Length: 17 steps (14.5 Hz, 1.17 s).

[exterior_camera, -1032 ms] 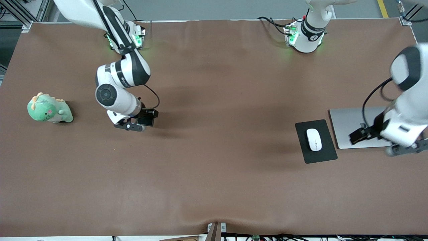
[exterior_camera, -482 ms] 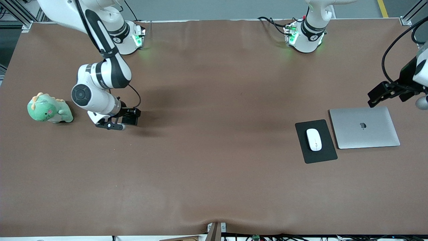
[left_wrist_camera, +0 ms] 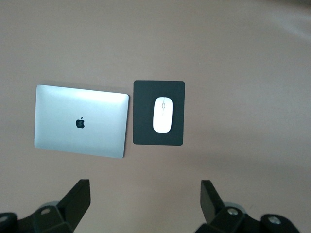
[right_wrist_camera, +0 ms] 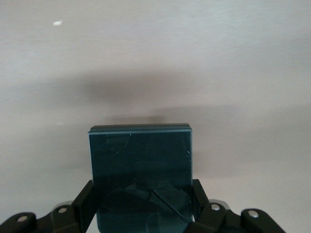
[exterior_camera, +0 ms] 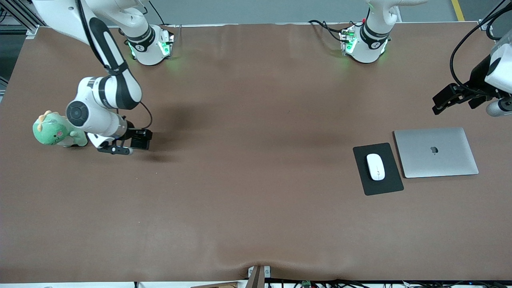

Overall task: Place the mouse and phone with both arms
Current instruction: 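Carry the black phone toward the green plush toy with the right gripper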

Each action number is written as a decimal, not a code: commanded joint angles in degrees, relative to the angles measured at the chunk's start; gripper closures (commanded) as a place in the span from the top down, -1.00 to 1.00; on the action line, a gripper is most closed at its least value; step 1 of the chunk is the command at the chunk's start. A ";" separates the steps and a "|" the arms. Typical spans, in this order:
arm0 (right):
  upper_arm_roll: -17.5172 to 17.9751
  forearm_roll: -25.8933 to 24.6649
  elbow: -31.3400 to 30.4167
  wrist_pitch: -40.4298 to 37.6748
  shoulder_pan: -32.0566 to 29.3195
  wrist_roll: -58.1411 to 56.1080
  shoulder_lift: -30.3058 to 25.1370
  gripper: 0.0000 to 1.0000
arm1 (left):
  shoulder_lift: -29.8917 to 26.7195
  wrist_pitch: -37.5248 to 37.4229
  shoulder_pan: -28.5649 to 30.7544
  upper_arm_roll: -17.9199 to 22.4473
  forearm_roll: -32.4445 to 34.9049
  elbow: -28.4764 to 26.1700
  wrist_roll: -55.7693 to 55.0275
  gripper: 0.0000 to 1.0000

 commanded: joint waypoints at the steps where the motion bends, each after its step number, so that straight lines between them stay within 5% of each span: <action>1: -1.86 -0.98 -4.00 3.45 -1.18 -4.79 -2.18 -1.00 | -2.03 0.11 -0.47 0.88 -1.31 -1.43 1.36 1.00; 6: -7.31 -0.98 -7.16 9.70 -1.88 -13.41 -0.95 -1.00 | -2.03 -1.11 0.05 0.88 -1.49 -1.07 3.12 1.00; 15: -7.32 -0.28 -9.63 15.42 -3.91 -15.18 3.35 -1.00 | -1.42 -3.14 -0.74 0.09 -1.40 -0.90 1.89 1.00; 16: -7.31 -0.28 -9.37 15.33 -3.91 -15.10 3.62 -0.79 | -1.07 -3.14 -0.74 -0.17 -1.49 -0.55 1.97 1.00; 17: -7.31 -0.28 -9.02 14.63 -3.82 -15.01 3.54 0.39 | -0.80 -3.14 -0.74 -0.35 -1.49 -0.46 1.98 1.00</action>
